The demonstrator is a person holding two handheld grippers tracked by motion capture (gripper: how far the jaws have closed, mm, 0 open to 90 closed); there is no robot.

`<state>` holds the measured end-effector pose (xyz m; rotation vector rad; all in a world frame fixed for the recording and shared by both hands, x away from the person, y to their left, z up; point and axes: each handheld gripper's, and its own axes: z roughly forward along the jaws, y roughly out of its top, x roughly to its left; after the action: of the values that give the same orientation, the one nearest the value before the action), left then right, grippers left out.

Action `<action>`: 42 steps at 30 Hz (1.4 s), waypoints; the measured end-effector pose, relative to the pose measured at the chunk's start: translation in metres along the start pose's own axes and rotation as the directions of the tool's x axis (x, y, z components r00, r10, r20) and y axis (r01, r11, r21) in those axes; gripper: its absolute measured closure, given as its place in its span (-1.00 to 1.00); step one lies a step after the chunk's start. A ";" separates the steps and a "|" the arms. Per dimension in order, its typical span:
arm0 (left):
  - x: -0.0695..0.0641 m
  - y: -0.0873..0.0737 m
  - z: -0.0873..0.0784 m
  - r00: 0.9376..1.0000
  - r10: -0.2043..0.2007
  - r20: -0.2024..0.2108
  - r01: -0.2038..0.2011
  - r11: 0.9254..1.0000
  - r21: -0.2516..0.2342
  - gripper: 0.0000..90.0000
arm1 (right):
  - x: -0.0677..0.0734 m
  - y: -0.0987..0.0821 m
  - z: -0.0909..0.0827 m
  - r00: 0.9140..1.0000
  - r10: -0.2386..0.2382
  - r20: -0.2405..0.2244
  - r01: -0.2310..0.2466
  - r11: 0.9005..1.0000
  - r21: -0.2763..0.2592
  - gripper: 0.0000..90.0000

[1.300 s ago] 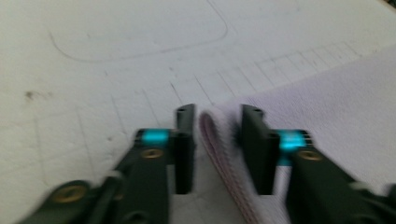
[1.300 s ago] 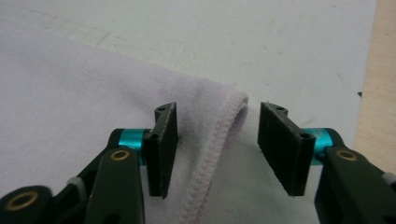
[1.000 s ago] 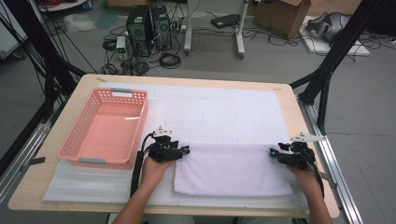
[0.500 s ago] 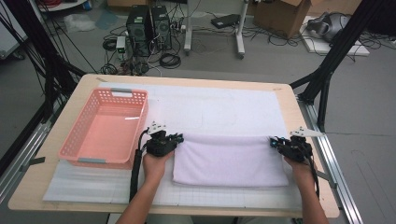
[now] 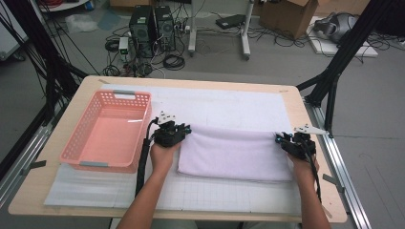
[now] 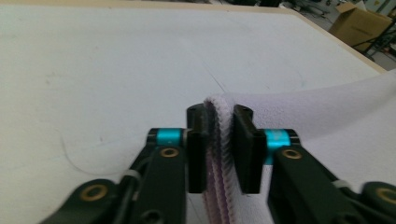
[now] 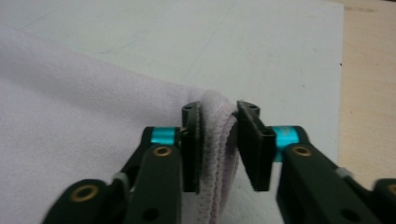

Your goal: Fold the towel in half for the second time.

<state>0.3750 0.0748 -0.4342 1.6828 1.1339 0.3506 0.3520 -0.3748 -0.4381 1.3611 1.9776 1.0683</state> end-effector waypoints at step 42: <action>-0.030 -0.048 -0.071 0.978 0.149 0.144 -0.135 0.985 -0.104 -0.54 | 0.030 -0.040 -0.086 0.977 -0.141 -0.159 0.125 0.987 -0.104 -0.60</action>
<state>0.2860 0.0938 -0.4366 1.6816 0.8750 0.3542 0.2536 -0.3820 -0.4223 1.1054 2.0769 1.2284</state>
